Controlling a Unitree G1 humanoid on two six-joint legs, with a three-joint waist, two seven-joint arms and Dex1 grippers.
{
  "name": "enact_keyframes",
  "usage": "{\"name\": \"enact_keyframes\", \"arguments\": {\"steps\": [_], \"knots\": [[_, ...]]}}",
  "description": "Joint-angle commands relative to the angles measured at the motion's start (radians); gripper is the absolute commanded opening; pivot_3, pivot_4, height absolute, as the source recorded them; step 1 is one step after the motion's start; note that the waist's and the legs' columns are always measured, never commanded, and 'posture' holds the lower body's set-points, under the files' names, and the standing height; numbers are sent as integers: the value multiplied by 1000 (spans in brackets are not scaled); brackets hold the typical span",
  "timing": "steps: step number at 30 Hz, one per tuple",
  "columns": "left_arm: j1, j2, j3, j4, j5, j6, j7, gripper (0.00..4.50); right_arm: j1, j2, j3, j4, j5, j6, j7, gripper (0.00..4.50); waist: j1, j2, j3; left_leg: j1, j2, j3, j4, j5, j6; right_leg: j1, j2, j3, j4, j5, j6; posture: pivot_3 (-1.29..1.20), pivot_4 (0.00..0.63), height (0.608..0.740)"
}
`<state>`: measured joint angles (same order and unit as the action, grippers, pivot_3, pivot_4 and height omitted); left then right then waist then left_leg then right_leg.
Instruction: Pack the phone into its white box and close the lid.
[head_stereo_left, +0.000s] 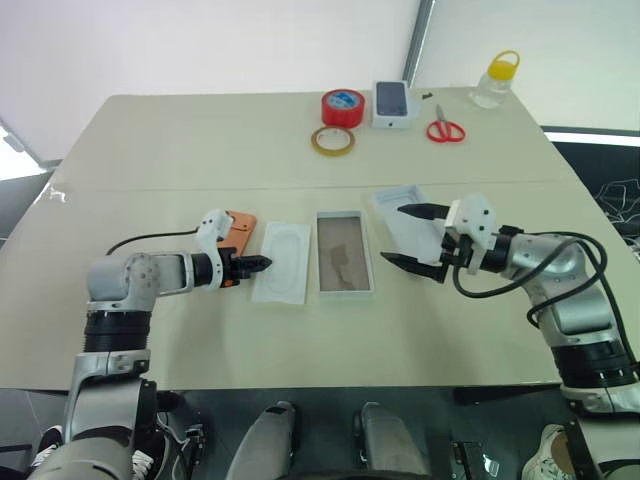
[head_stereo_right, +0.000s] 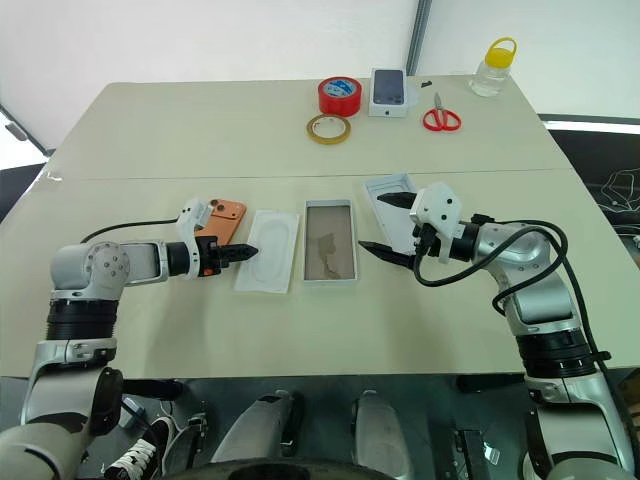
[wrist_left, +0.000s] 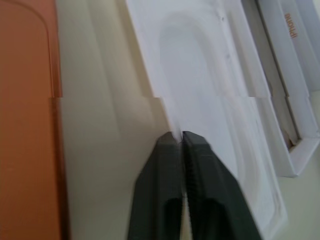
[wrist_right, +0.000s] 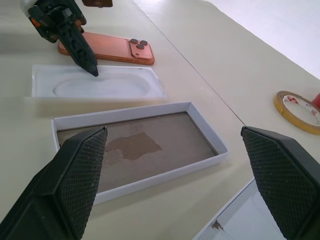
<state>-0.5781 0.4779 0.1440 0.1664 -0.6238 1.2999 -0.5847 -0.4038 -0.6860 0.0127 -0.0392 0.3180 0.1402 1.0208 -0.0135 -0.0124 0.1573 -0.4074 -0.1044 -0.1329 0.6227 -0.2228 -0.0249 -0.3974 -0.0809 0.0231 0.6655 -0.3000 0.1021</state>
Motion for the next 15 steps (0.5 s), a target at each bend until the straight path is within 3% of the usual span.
{"name": "enact_keyframes", "arguments": {"steps": [1, 10, 15], "knots": [[16, -11, -7, 10, 5, 49, 24, 71, -10, 6, 2, -60, 5, -2, 0, 4500, 0, 0, 0, 0, 0, 0, 0, 0, 0, 0, 0, 0, 0, 0, 0, 0, 150, 740], [-45, -79, 188, 41, -42, 124, 104, 71, 57, 76, 129, -215, 5, 130, -36, 4500, 0, 0, 0, 0, 0, 0, 0, 0, 0, 0, 0, 0, 0, 0, 0, 0, 150, 740], [-76, -85, 289, -20, -69, 178, 154, 71, 7, 77, 253, -158, -86, 228, -39, 4500, -4, -2, 1, -1, 0, 0, 1, 1, -1, -1, 0, 0, 0, 0, 0, 0, 150, 740]]}}
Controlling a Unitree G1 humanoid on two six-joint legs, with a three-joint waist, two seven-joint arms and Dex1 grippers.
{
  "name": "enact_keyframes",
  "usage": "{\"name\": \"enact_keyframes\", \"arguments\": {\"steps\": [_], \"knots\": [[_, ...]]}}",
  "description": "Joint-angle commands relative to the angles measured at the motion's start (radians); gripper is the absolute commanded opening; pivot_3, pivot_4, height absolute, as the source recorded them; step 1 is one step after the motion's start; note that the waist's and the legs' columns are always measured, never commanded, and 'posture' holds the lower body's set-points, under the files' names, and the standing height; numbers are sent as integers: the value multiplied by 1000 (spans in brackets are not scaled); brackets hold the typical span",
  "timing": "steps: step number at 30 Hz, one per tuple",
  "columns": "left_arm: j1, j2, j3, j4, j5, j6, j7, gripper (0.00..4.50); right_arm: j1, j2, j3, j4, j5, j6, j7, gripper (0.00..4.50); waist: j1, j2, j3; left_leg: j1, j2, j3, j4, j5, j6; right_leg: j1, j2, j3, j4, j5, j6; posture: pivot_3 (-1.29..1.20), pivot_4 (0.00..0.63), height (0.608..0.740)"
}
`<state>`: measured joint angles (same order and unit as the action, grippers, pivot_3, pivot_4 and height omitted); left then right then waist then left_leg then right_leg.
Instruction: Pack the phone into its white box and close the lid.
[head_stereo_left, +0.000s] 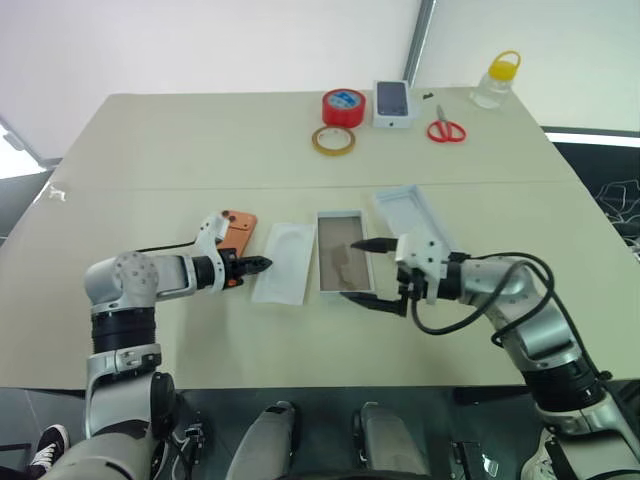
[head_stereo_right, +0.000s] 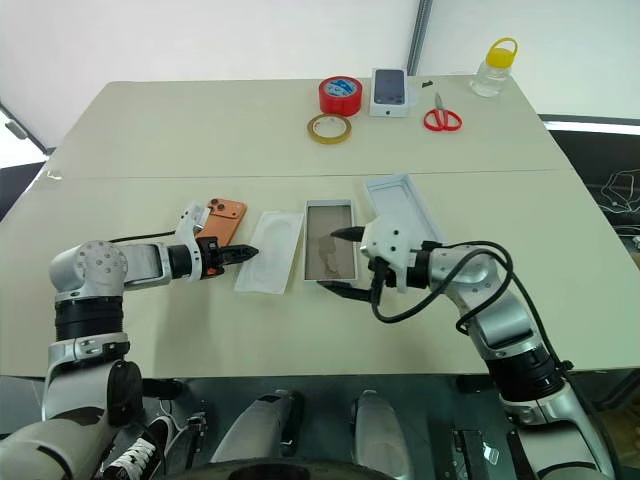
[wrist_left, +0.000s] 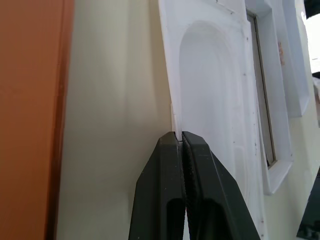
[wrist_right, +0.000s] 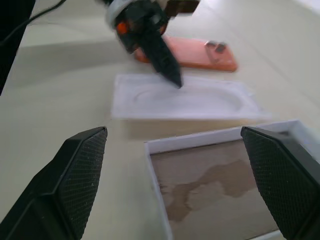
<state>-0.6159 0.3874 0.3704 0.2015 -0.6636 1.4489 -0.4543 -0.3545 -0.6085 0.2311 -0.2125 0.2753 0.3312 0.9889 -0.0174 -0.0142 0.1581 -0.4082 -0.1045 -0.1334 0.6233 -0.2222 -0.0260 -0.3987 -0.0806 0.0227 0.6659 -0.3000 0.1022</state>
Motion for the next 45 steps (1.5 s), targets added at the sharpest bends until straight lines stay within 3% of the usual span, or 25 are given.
{"name": "enact_keyframes", "arguments": {"steps": [1, 7, 8, 10, 17, 18, 32, 36, 39, 45], "knots": [[-39, 1, 72, -66, -30, 35, 35, 71, -57, 2, 43, 27, -43, 61, -1, 4500, 1, 0, 0, 0, 0, 0, 0, 0, 0, 0, 0, 0, 0, 0, 0, 0, 150, 740], [-23, -25, 100, -141, -34, 67, 72, 71, -132, 17, 102, 125, -97, 70, 33, 4500, 3, 0, 0, 0, 0, 0, 0, 1, -2, 0, 0, 0, 0, 0, 0, 0, 150, 740], [-19, -28, 101, -150, -31, 60, 79, 10, -142, 22, 107, 140, -100, 60, 44, 4245, 2, 0, 0, 0, 0, 0, 0, 1, -2, 0, 0, 0, 0, 0, 0, 0, 150, 740], [-16, -36, 118, -157, -33, 60, 90, 0, -156, 23, 128, 163, -124, 45, 58, 3664, 1, 0, 0, 0, 0, 0, 0, 1, -2, 0, 0, 0, 0, 0, 0, 0, 150, 740], [-32, -60, 179, -199, -35, 50, 144, 0, -168, 26, 187, 214, -214, -51, 90, 108, 0, 0, 0, 0, 0, 0, 0, 1, -2, 0, 0, 0, 0, 0, 0, 0, 150, 740], [-43, -67, 197, -194, -38, 59, 154, 0, -168, 29, 194, 212, -221, -54, 94, 43, 0, -1, 0, 0, 0, 0, 0, 1, -2, 0, 0, 0, 0, 0, 0, 0, 150, 740], [-100, -82, 207, -198, -61, 106, 159, 0, -145, 159, 248, 113, -256, 12, 36, 43, 0, -1, 0, 0, 0, 0, 1, 1, -3, 0, 0, 0, 0, 0, 0, 0, 150, 740], [-79, -109, 198, -220, -55, 115, 169, 0, -149, 167, 227, 100, -245, 14, 27, 1407, -1, -1, 0, 0, 0, 0, 1, 1, -3, 0, 1, 0, 1, 0, 0, 0, 150, 740], [-56, -138, 185, -244, -46, 104, 181, 0, -147, 147, 183, 58, -211, 36, 34, 2967, -1, -1, 0, 0, 0, 0, 1, 1, -3, 0, 0, 0, 0, 0, 0, 0, 150, 740], [-24, -216, 178, -323, -45, 120, 224, 0, -84, 15, 3, -56, -64, 93, 106, 2967, 7, -1, 0, -1, 0, 0, 1, 1, -2, 1, 0, 0, -1, 0, 0, 0, 150, 740]]}}
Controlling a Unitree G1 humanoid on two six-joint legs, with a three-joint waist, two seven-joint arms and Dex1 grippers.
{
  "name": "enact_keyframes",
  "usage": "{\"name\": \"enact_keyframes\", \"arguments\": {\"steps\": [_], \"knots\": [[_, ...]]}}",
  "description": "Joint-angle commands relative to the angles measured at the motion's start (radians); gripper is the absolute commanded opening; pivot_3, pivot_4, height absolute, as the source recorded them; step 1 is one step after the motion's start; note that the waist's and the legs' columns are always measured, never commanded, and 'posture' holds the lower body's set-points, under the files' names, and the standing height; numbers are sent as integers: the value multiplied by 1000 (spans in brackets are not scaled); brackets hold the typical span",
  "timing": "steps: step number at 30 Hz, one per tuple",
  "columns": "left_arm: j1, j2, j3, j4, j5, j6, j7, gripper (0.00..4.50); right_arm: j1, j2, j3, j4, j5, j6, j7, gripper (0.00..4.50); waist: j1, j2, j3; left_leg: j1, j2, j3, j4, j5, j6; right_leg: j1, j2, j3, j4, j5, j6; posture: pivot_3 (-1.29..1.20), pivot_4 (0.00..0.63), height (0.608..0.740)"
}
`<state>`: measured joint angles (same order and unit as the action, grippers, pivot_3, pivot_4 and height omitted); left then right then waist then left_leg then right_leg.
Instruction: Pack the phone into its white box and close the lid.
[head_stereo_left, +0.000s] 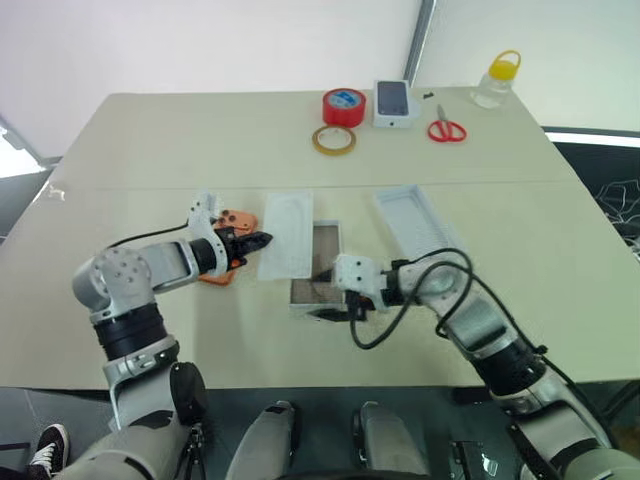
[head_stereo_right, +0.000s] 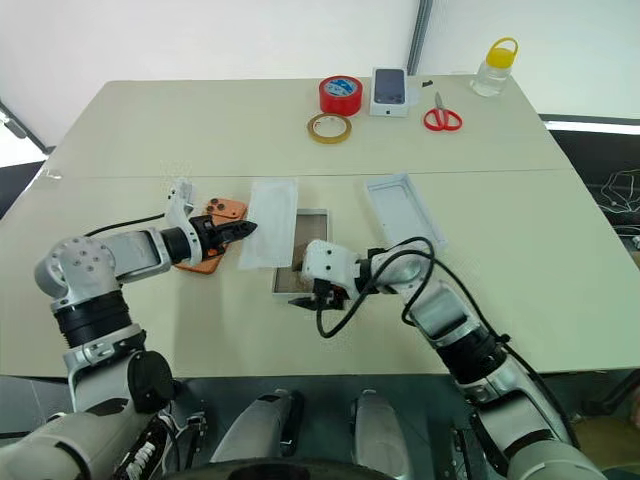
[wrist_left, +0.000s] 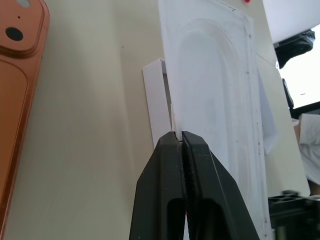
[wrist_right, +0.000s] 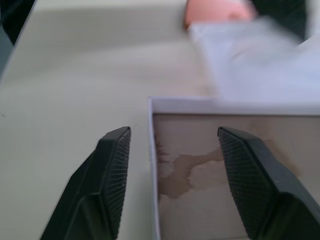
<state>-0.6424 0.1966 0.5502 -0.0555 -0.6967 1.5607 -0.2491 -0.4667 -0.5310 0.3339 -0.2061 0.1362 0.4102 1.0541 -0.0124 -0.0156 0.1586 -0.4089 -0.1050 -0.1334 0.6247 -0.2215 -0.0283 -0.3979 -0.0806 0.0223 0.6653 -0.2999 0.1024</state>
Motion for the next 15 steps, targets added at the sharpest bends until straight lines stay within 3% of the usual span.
{"name": "enact_keyframes", "arguments": {"steps": [1, 5, 15], "knots": [[9, -42, -4, -81, -10, 11, 27, 0, 46, -102, -125, -53, 76, -8, 57, 2967, 3, 0, 0, 0, 0, 0, 0, 0, 1, 0, 0, 0, 0, 0, 0, 0, 150, 740], [47, -125, -21, -137, 1, 1, 69, 0, 75, -207, -229, 83, 76, -102, 70, 2967, -1, -1, 1, 0, -1, 0, 1, -2, 3, 2, -1, -1, -1, -1, 1, 0, 150, 740], [105, -191, -31, -200, 23, -10, 127, 0, 40, -145, -267, 200, 76, -176, 9, 2967, 1, -1, 1, 0, 0, 1, 2, -1, 2, 2, 0, 0, 0, -1, 1, 0, 150, 740]]}}
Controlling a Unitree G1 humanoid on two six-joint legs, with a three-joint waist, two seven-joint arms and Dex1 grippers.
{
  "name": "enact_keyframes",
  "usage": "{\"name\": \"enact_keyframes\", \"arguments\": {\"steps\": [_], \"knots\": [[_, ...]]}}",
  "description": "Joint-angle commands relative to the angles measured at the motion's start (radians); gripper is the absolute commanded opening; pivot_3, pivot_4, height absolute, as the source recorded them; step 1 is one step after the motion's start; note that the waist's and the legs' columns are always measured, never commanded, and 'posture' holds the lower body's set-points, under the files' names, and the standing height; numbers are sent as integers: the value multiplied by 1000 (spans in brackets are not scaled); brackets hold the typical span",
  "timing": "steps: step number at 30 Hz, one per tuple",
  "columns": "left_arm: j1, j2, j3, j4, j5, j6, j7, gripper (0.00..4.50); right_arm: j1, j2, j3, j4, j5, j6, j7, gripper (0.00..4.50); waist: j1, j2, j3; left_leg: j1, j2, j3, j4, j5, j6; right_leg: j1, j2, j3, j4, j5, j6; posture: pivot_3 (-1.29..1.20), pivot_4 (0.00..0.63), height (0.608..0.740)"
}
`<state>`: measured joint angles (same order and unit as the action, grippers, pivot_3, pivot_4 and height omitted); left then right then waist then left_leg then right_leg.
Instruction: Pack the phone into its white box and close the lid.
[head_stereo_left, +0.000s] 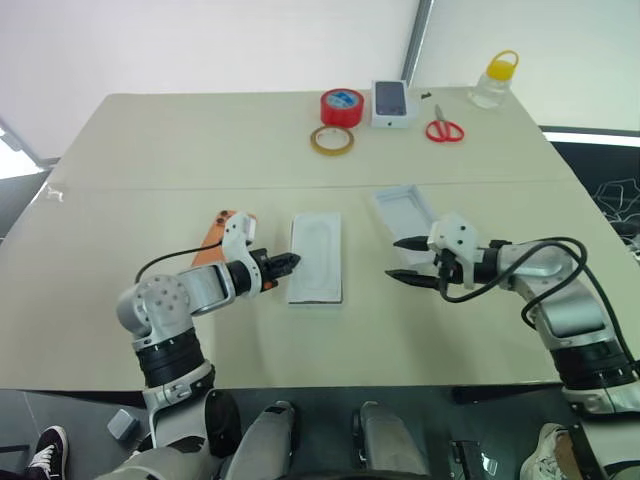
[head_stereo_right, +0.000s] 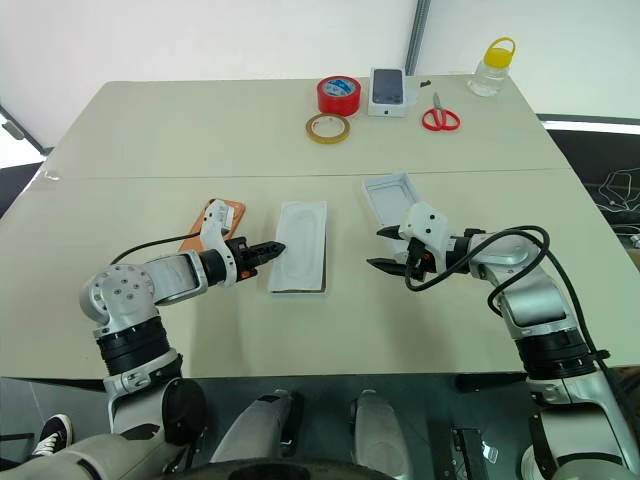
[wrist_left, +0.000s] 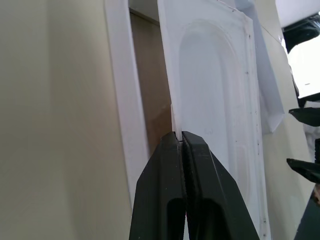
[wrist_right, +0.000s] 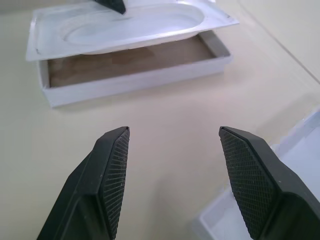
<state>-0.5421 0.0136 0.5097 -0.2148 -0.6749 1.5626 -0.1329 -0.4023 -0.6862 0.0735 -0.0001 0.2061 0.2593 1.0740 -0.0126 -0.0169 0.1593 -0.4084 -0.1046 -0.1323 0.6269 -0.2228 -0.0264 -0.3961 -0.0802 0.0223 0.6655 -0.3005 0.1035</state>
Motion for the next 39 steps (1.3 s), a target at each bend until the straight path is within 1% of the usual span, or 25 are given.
{"name": "enact_keyframes", "arguments": {"steps": [1, 9, 10, 11, 12, 13, 14, 16, 19, 21, 25, 27, 30, 31, 34, 37, 39], "knots": [[3, -11, 13, -42, 0, -12, 13, 0, -27, 15, -5, -4, 6, -27, -14, 2967, 2, 0, 0, 0, 0, 0, 0, 0, 0, 0, 0, 0, 0, 0, 0, 0, 150, 740], [0, -16, 7, -43, -1, -1, 9, 0, -49, 39, 18, 20, -12, -63, -21, 2967, -1, 0, 0, 0, 0, 0, 0, 0, -1, 0, 0, 0, 0, 0, 0, 0, 150, 740], [-1, -16, 6, -41, -3, -2, 6, 628, -51, 43, 20, 20, -12, -64, -21, 3033, -1, 0, 0, 0, 0, 0, 0, 0, -1, 0, 0, 0, 0, 0, 0, 0, 150, 740], [-3, -17, 5, -40, -3, -2, 5, 942, -53, 45, 23, 21, -14, -66, -22, 3033, -1, 0, 0, 0, 0, 0, 0, 0, -1, 0, 0, 0, 0, 0, 0, 0, 150, 740], [-3, -13, 0, -40, 0, -3, 5, 1359, -54, 46, 24, 23, -15, -69, -23, 3033, -1, 0, 0, 0, 0, 0, 0, 0, -1, 0, 0, 0, 0, 0, 0, 0, 150, 740], [-3, -11, -3, -41, 3, -3, 5, 1957, -55, 47, 26, 24, -16, -71, -23, 3033, 0, 0, 0, 0, 0, 0, 0, 0, -1, 0, 0, 0, 0, 0, 0, 0, 150, 740], [-1, -5, -10, -42, 3, -7, 1, 2369, -58, 49, 27, 26, -15, -71, -24, 3033, 0, 0, 0, 0, 0, 0, 1, 0, -1, 0, 0, 0, 0, 0, 0, 0, 150, 740], [0, 3, -10, -52, -2, -3, -6, 3413, -63, 55, 30, 28, -16, -71, -26, 3033, 0, 0, 0, 0, 0, 0, 1, 0, -1, 0, 0, 0, 0, 0, 0, 0, 150, 740], [-4, 15, -2, -64, -16, 10, -19, 3413, -69, 72, 34, 15, -8, -61, -26, 3033, 0, 0, 0, 0, 0, 0, 1, 0, -1, 0, 0, 0, 0, 0, 0, 0, 150, 740], [-15, 25, 3, -73, -33, -5, -40, 3413, -81, 103, 46, -2, -6, -39, -44, 3033, -1, 0, 0, 0, 0, 0, 1, 0, -1, 0, 0, 0, 0, 0, 0, 0, 150, 740], [-71, 4, 40, -73, -61, -11, -42, 3413, -115, 181, 60, -14, -1, 17, -89, 3033, -1, 0, 0, 0, 0, 0, 0, 0, -1, 0, 0, 0, 0, 0, 0, 0, 150, 740], [-73, 9, 19, -84, -62, -12, -45, 3413, -121, 197, 75, -15, -14, 14, -97, 3033, 0, 0, 0, 0, 0, 0, 1, 0, -1, 0, 0, 0, 0, 0, 0, 0, 150, 740], [-66, 6, 26, -90, -96, 44, -54, 3413, -137, 216, 84, -13, -16, 16, -114, 3033, 1, 0, 0, 0, -1, 0, 0, 0, -1, 0, -1, 0, -1, 0, 0, 0, 150, 740], [-52, 24, 2, -108, -93, 46, -60, 3413, -141, 219, 85, -16, -11, 17, -114, 3033, 1, 0, 0, -1, -1, 0, 0, 0, -1, 0, -1, 0, -1, 0, 0, 0, 150, 740], [-23, 69, -11, -133, -102, 38, -80, 3413, -157, 233, 92, -23, -1, 29, -117, 3033, -5, 0, 0, 0, -1, 0, 0, 0, -1, -1, 0, 0, 0, 0, 0, 0, 150, 740], [-2, 158, -40, -151, -91, -67, -127, 3413, -170, 268, 107, -21, 8, 55, -127, 3033, -9, 0, 0, 0, 0, 0, 0, 0, -1, -1, 1, 0, 1, 0, 0, 0, 150, 740], [50, 287, -105, -162, -23, -231, -201, 3477, -164, 305, 158, -22, -38, 43, -162, 2475, -10, 0, 0, 0, 0, 0, -1, 1, -1, -2, 1, 1, 1, 0, 0, 0, 150, 740]]}}
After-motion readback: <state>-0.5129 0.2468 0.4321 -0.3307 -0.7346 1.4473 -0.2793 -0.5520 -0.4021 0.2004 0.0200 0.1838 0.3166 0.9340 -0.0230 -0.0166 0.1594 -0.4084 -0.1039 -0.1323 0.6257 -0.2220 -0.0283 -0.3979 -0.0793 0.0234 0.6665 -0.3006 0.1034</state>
